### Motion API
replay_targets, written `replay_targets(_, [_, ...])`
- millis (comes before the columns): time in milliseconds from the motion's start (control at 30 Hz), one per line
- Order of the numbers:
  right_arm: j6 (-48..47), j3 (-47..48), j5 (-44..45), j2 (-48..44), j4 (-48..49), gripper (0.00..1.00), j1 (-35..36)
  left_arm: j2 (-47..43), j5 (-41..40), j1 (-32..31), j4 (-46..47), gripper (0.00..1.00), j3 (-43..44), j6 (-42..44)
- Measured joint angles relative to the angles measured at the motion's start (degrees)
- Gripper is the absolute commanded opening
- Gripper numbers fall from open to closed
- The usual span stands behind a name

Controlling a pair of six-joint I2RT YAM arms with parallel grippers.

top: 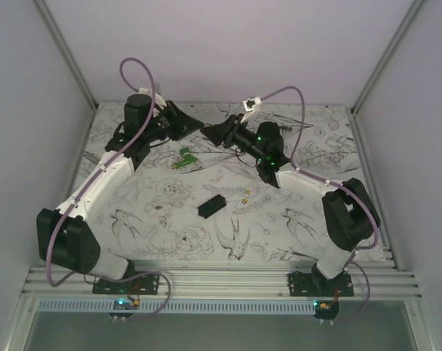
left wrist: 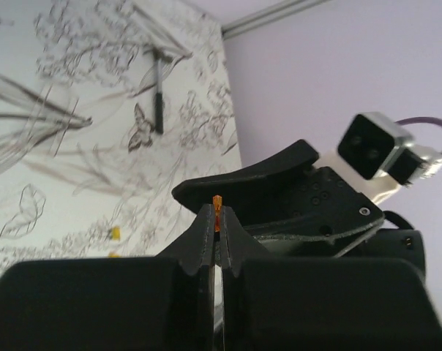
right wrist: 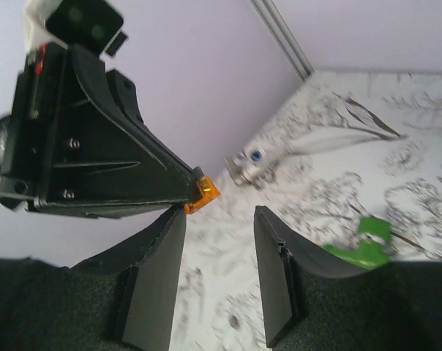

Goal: Snap on the fuse box
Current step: Pick up the fuse from the center of the board.

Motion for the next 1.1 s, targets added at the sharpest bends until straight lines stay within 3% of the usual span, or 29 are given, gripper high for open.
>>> replay_targets(167, [11.1,-2.2,3.0,-0.5,9.8,0.52,-0.4,-3.0,-7.0,-2.3,4.5,0.00,0.1,-1.2])
replay_targets(467, [20.7,-3.4,6.0,-2.4,18.4,0.52,-0.7,-7.4,-16.0,-3.0,9.9,0.00,-3.6,-5.2])
replay_targets(1100, [31.6,-1.8,9.6,1.4,22.0,0.37,-0.7,-7.2,-16.8,-6.1,18.6,0.00,-6.0,-10.6])
